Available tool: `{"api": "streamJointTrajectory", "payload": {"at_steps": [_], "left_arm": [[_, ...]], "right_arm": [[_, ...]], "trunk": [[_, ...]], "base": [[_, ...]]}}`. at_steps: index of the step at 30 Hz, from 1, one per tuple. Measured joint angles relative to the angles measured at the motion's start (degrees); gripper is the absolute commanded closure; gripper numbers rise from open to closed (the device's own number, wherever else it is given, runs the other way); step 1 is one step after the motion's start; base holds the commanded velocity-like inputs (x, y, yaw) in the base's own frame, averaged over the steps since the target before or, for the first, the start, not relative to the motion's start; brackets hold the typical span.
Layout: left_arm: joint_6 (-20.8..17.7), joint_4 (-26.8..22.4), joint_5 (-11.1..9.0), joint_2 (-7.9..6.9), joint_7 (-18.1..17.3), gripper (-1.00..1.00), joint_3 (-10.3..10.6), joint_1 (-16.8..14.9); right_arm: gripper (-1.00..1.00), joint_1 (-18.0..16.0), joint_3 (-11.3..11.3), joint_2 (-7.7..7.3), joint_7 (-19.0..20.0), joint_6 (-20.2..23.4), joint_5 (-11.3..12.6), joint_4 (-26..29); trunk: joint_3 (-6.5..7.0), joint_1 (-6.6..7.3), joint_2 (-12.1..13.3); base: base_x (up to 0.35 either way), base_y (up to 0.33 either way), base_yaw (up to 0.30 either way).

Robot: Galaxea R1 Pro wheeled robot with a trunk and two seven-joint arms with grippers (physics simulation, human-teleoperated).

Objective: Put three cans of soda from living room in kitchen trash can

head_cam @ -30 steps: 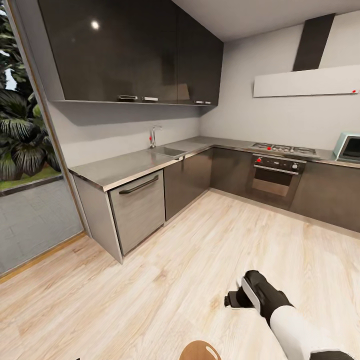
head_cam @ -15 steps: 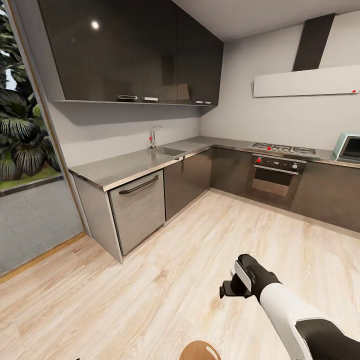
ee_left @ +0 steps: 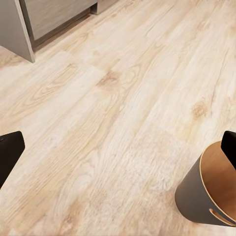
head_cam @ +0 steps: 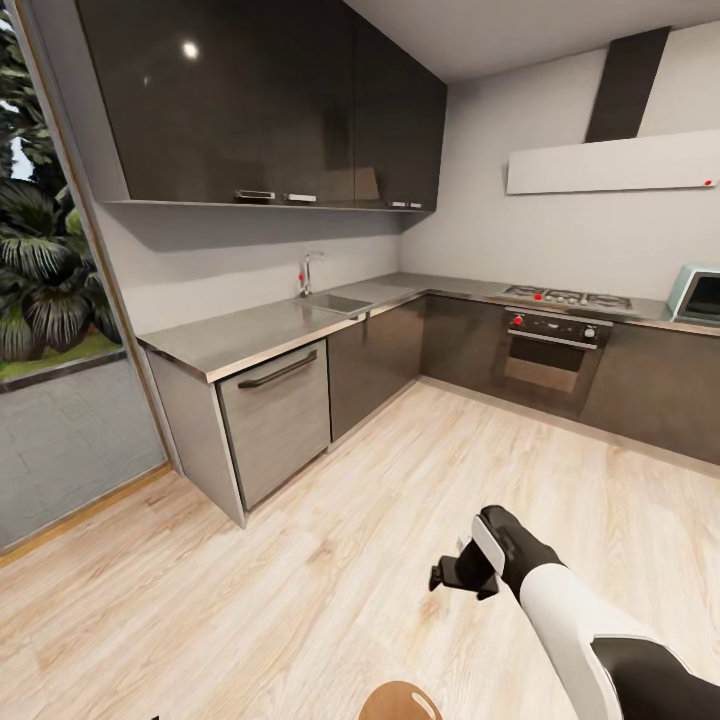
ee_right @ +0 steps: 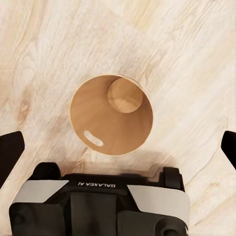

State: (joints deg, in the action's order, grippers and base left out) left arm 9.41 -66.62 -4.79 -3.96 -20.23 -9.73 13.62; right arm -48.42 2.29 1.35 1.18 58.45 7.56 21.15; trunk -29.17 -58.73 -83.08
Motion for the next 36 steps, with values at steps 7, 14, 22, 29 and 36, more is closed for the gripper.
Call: {"api": "streamJointTrajectory", "payload": {"at_steps": [7,14,22,29,36], "left_arm": [[0.0,0.0,0.2,0.00,0.0,-1.00,0.1,-0.1],[0.0,0.2,0.3,0.00,0.6,-1.00,0.1,-0.1],[0.0,0.2,0.3,0.00,0.8,-1.00,0.1,-0.1],[0.0,0.3,0.4,0.00,0.8,-1.00,0.1,-0.2],[0.0,0.3,0.4,0.00,0.8,-1.00,0.1,-0.2]], "right_arm": [[-1.00,-0.1,-1.1,0.10,1.7,-0.4,-0.8,0.0],[-1.00,-0.1,-4.9,0.26,1.3,-1.8,-1.0,-0.7],[-1.00,-0.1,-5.4,0.37,1.1,-2.1,-1.0,-0.7],[-1.00,-0.1,-5.9,0.53,1.1,-3.2,-1.0,-0.6],[-1.00,0.0,-6.1,0.99,1.1,-4.3,-1.0,-0.6]], "trunk": [[0.00,0.00,0.0],[0.00,0.00,0.0],[0.89,1.09,2.0],[2.15,2.63,4.8],[3.23,3.95,7.2]], "base": [[0.000,0.000,0.000],[0.000,0.000,0.000],[0.000,0.000,0.000],[0.000,0.000,0.000],[0.000,0.000,0.000]]}}
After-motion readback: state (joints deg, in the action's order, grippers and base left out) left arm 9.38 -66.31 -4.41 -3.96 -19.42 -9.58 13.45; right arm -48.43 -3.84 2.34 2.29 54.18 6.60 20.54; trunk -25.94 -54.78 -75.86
